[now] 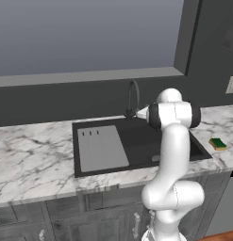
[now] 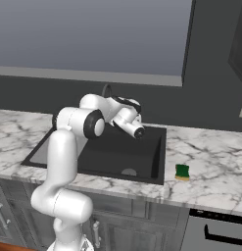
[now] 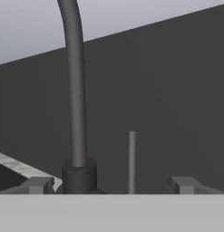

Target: Soak the sponge with water for a few seconds and then drop it inside the sink.

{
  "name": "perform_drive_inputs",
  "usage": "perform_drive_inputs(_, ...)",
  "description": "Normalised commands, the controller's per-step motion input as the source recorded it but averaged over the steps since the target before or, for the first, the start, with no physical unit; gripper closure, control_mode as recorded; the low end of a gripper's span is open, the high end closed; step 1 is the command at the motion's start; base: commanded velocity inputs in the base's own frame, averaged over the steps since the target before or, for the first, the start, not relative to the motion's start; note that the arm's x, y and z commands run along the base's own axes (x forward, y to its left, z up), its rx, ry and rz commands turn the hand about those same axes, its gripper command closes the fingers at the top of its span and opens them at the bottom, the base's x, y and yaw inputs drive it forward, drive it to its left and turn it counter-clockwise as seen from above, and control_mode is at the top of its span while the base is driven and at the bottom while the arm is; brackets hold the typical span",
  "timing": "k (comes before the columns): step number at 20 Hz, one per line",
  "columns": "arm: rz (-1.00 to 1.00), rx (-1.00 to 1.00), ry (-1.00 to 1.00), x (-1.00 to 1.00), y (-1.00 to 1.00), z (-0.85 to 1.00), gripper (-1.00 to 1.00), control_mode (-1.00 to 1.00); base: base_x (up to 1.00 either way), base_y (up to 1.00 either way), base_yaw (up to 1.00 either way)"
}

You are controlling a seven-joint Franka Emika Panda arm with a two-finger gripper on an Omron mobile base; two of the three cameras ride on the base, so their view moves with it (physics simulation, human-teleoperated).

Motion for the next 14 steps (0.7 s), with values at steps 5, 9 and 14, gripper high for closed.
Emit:
perform_drive_inputs(5, -0.03, 0.0, 0.0, 0.13, 0.0, 0.0, -1.0, -1.0, 0.0, 0.0, 0.0)
perform_drive_inputs(9, -0.02, 0.0, 0.0, 0.15, 0.0, -0.04, -1.0, -1.0, 0.0, 0.0, 0.0)
perform_drive_inputs(14, -0.01, 0.0, 0.0, 0.14, 0.0, -0.04, -1.0, -1.0, 0.0, 0.0, 0.0)
